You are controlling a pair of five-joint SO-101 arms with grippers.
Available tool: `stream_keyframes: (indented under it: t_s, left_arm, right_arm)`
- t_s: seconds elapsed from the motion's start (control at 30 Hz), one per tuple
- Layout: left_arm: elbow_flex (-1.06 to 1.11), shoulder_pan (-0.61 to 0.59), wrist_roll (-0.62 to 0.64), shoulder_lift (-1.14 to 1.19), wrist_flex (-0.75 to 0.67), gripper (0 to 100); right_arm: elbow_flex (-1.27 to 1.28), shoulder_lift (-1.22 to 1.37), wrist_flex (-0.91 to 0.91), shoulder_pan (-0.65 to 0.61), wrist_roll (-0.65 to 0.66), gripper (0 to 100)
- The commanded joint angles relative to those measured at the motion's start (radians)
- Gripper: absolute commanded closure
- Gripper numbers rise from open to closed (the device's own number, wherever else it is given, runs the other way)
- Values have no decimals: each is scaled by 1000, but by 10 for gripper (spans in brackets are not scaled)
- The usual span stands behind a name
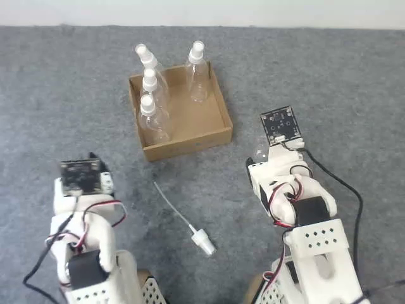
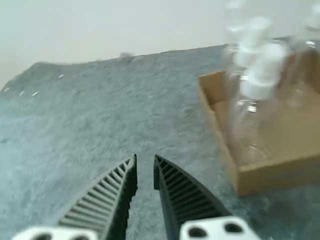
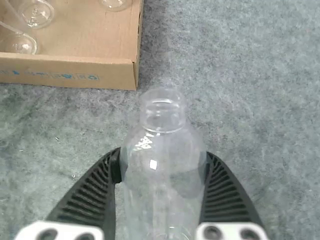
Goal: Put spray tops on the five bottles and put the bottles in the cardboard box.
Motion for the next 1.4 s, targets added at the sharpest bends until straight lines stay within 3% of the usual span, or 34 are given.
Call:
stream_keyframes:
  t_s: [0.0,0.17,0.5,0.73,1.1,1.37]
  left_arm:
    - [-101,121,-89,-14,81,949]
    - [-102,193,-181,-14,150,949]
    - [-102,262,-298,-12,216,949]
    - [-102,295,-302,5,224,949]
    - [-237,390,-296,368,216,949]
    - [-249,546,-298,439,224,949]
  right_arm:
    - [-8,-36,-38,41,-11,952]
    - [2,-27,-85,122,-38,961]
    - [6,-27,-102,136,-60,961]
    - [6,-27,-113,171,-60,961]
    - [8,-25,-114,173,-60,961]
    - [5,-27,-140,255,-60,961]
